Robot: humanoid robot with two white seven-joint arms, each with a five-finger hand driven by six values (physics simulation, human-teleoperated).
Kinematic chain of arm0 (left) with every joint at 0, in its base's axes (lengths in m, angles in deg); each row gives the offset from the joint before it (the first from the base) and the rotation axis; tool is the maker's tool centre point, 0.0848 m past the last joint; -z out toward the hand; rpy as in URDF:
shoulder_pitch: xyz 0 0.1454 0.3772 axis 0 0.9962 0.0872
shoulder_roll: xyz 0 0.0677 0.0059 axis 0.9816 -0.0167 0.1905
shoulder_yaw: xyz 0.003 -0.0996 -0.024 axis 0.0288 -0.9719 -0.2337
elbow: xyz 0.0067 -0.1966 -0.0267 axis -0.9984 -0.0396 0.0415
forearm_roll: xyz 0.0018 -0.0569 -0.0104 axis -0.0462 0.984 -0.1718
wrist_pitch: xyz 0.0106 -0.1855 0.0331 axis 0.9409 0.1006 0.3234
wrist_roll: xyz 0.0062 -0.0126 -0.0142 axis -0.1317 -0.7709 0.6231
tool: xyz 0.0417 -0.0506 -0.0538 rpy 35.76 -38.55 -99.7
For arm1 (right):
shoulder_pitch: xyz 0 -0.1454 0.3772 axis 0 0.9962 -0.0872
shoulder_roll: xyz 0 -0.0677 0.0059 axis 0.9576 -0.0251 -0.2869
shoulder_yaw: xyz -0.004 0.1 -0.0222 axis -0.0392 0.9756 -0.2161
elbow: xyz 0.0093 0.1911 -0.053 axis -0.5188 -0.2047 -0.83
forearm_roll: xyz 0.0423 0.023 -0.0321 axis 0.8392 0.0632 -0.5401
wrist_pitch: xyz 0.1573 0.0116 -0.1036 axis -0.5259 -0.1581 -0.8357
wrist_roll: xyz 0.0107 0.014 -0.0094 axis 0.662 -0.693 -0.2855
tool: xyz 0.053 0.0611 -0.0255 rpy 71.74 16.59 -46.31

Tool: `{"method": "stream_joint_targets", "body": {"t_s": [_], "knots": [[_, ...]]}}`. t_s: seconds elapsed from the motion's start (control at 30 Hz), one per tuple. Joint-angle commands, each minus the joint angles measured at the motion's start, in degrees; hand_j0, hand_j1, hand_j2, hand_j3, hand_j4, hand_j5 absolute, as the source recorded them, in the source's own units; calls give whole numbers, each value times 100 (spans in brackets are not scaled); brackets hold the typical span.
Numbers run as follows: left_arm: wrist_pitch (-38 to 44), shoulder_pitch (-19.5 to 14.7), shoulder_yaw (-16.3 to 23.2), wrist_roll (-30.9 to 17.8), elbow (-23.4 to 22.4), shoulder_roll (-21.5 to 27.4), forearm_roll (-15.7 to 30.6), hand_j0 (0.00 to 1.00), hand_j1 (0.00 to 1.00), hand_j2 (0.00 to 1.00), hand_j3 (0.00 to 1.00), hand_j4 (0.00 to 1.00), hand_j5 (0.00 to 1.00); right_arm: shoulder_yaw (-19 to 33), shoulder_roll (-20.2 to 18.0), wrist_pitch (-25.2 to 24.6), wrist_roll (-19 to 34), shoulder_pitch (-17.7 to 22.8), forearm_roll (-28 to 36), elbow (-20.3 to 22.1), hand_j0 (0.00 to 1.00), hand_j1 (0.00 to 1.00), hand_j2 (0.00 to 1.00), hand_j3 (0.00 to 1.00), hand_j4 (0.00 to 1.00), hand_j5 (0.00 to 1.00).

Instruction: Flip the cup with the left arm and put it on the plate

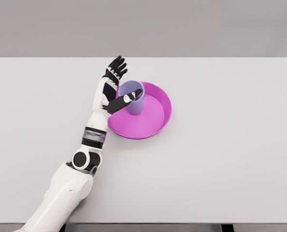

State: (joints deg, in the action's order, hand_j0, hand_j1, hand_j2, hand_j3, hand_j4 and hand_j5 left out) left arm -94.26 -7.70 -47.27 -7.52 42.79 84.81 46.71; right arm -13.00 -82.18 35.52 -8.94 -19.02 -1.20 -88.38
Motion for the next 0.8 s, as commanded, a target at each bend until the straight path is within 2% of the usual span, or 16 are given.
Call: {"method": "stream_joint_targets", "body": {"t_s": [0.0,0.13,0.23,0.33,0.37,0.43,0.47,0.5,0.53,0.57,0.63,0.67,0.77], "knots": [[-1,0,-25,14,5,38,1,100,100,100,100,100,100,-2,0,0,0,0,-2,-2,100,100,100,100,100,100],[-1,9,-34,31,172,91,54,100,100,100,100,100,100,-2,0,0,0,0,-2,-2,100,100,100,100,100,100],[-1,26,-34,22,813,486,379,100,100,100,100,100,100,-2,0,0,9,0,-2,-2,100,100,100,100,100,100],[-1,9,-34,5,1121,820,625,100,100,100,100,100,100,-2,0,0,0,0,-2,-2,100,100,100,100,100,100],[-1,-9,-17,-4,1209,1118,704,100,100,100,100,100,100,-2,0,0,0,0,-2,-2,100,100,100,100,100,100],[-1,-70,97,-57,1367,2277,555,100,100,100,100,100,100,-2,0,0,0,0,-2,-2,100,100,100,100,100,100],[-1,-141,413,-127,1368,2990,239,100,100,100,100,100,100,-2,0,0,0,0,-2,-2,100,100,100,100,100,100],[-1,-185,563,-197,1368,3570,45,100,100,100,100,100,100,-2,0,0,9,0,-2,-2,100,100,100,100,100,100],[-1,-176,651,-609,1297,3931,-78,100,100,100,100,100,100,-2,0,0,0,0,-2,-2,100,100,100,100,100,100],[-1,-193,651,-1198,1227,4186,-122,100,100,100,100,100,100,-2,0,0,0,0,-2,-2,100,100,100,100,100,100],[-1,-202,651,-1744,1043,4485,-306,100,100,100,100,100,100,-2,0,0,0,0,-2,-2,100,100,100,100,100,100],[-1,-220,643,-1850,1016,4740,-473,100,100,100,100,100,100,-2,0,0,0,0,-2,-2,100,100,100,100,100,100],[-1,-229,634,-2139,981,5188,-439,100,100,100,100,100,100,-2,0,0,9,0,-2,-2,100,100,100,100,100,100]]}}
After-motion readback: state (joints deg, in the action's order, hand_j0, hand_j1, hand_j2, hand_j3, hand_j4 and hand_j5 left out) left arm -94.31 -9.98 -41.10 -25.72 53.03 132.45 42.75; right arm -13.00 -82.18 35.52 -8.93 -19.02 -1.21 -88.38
